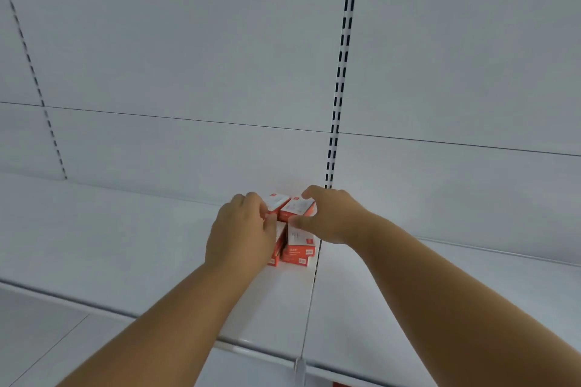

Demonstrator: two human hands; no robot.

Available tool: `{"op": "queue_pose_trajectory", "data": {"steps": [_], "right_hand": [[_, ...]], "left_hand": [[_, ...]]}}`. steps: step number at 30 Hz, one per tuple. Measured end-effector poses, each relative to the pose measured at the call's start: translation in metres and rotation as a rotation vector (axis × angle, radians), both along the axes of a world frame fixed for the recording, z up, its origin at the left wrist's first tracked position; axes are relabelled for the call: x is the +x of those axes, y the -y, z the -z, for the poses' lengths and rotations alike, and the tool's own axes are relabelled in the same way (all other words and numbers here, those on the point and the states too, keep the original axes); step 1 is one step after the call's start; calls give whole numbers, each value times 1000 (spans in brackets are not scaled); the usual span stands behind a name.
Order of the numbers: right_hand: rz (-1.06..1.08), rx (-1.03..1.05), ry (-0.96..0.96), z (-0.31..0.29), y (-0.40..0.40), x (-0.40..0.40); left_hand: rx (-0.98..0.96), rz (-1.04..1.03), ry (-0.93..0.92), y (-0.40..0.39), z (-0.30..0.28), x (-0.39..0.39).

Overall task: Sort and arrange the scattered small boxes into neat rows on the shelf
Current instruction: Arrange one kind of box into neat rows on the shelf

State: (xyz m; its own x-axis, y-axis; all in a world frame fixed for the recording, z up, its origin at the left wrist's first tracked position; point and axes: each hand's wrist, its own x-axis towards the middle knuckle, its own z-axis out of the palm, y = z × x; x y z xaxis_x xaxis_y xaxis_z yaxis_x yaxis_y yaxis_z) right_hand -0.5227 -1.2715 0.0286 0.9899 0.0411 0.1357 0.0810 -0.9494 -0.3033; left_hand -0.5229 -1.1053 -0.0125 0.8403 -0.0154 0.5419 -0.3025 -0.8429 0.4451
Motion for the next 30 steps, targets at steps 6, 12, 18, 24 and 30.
{"op": "queue_pose_trajectory", "data": {"steps": [6, 12, 18, 24, 30], "right_hand": [[70, 260, 4, 10, -1, 8], [23, 280, 174, 8, 6, -5], [-38, 774, 173, 3, 29, -33], [-195, 1594, 133, 5, 66, -113], [119, 1644, 277, 29, 104, -173]], "left_hand": [[-3, -156, -292, 4, -6, 33], [-101, -25, -378, 4, -11, 39], [-408, 164, -198, 14, -19, 13], [-658, 401, -217, 39, -30, -45], [-558, 593, -373, 79, -14, -88]]}}
